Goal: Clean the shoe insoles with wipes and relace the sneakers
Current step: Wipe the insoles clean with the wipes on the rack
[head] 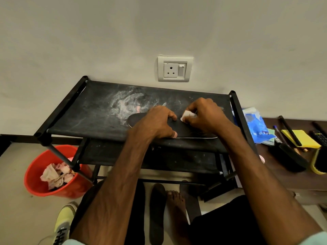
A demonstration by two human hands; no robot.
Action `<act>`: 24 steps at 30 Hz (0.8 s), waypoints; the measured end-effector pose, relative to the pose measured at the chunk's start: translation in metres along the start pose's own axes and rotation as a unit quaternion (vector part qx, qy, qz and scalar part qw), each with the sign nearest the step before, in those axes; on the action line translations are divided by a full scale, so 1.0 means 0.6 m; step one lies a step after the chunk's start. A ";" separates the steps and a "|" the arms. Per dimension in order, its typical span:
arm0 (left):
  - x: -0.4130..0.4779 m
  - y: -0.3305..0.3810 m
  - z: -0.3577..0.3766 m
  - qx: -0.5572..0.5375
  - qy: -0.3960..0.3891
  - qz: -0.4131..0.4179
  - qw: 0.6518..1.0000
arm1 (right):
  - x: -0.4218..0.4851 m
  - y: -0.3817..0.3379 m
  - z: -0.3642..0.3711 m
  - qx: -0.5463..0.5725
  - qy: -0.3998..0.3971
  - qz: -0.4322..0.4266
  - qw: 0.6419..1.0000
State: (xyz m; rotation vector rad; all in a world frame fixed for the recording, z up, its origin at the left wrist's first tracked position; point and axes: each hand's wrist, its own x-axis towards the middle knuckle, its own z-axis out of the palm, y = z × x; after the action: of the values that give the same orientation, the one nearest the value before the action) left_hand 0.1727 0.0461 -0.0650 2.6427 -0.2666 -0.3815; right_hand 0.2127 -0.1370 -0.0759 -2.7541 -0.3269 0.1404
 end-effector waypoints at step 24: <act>-0.002 0.008 -0.003 -0.022 -0.017 -0.022 0.999 | -0.048 0.023 -0.038 -0.010 -0.125 -0.050 0.991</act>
State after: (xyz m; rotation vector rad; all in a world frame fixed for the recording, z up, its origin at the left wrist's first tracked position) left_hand 0.1715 0.0432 -0.0609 2.6040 -0.2075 -0.4426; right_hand 0.1910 -0.1640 -0.0581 -2.7350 -0.5344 0.4614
